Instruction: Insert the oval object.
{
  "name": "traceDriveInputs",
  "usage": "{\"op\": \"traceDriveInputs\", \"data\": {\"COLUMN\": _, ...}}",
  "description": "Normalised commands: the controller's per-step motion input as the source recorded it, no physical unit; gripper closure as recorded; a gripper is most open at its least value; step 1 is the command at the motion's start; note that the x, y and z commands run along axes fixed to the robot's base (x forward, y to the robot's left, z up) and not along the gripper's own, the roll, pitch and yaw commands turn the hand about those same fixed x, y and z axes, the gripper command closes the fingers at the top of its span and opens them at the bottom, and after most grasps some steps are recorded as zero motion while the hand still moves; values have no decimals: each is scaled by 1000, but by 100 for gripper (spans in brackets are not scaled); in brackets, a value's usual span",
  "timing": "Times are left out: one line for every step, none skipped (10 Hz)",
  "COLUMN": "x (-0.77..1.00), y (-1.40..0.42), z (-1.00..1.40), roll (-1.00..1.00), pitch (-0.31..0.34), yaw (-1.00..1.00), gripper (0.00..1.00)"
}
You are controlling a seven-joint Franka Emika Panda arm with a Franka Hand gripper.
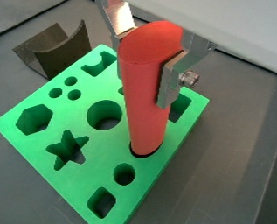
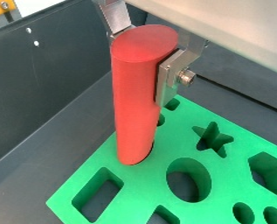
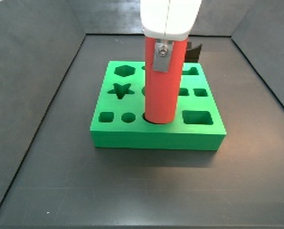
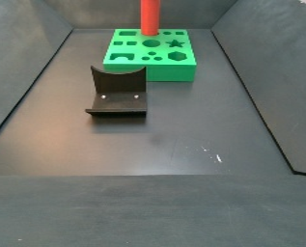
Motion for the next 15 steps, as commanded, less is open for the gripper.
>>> {"op": "traceDriveInputs", "data": {"x": 0, "y": 0, "z": -157, "roll": 1, "pitch": 16, "yaw": 0, "gripper": 100}}
{"op": "traceDriveInputs", "data": {"x": 0, "y": 0, "z": -123, "roll": 11, "pitch": 31, "yaw": 0, "gripper": 100}}
{"op": "traceDriveInputs", "data": {"x": 0, "y": 0, "z": -106, "roll": 14, "pitch": 34, "yaw": -20, "gripper": 100}}
{"op": "traceDriveInputs", "data": {"x": -26, "y": 0, "z": -106, "roll": 39, "pitch": 41, "yaw": -51, "gripper": 100}}
{"op": "traceDriveInputs", "data": {"x": -74, "y": 0, "z": -100, "roll": 91, "pitch": 61, "yaw": -103, "gripper": 100}}
{"op": "traceDriveInputs", "data": {"x": -97, "y": 0, "z": -97, "roll": 119, "pitch": 74, "yaw": -126, "gripper": 100}}
{"op": "traceDriveInputs", "data": {"x": -146, "y": 0, "z": -120, "roll": 41, "pitch": 27, "yaw": -71, "gripper": 100}}
{"op": "traceDriveInputs", "data": {"x": -217, "y": 0, "z": -169, "roll": 0, "pitch": 0, "yaw": 0, "gripper": 100}}
{"op": "traceDriveInputs", "data": {"x": -217, "y": 0, "z": -180, "roll": 0, "pitch": 0, "yaw": 0, "gripper": 100}}
{"op": "traceDriveInputs", "data": {"x": 0, "y": 0, "z": -174, "roll": 0, "pitch": 0, "yaw": 0, "gripper": 100}}
{"op": "traceDriveInputs", "data": {"x": 97, "y": 0, "z": -154, "roll": 20, "pitch": 59, "yaw": 0, "gripper": 100}}
{"op": "traceDriveInputs", "data": {"x": 166, "y": 0, "z": -126, "roll": 93, "pitch": 107, "yaw": 0, "gripper": 100}}
{"op": "traceDriveInputs", "data": {"x": 246, "y": 0, "z": -106, "roll": 14, "pitch": 19, "yaw": -29, "gripper": 100}}
{"op": "traceDriveInputs", "data": {"x": 263, "y": 0, "z": -240, "roll": 0, "pitch": -26, "yaw": -83, "gripper": 100}}
{"op": "traceDriveInputs", "data": {"x": 177, "y": 14, "z": -237, "roll": -4, "pitch": -81, "yaw": -23, "gripper": 100}}
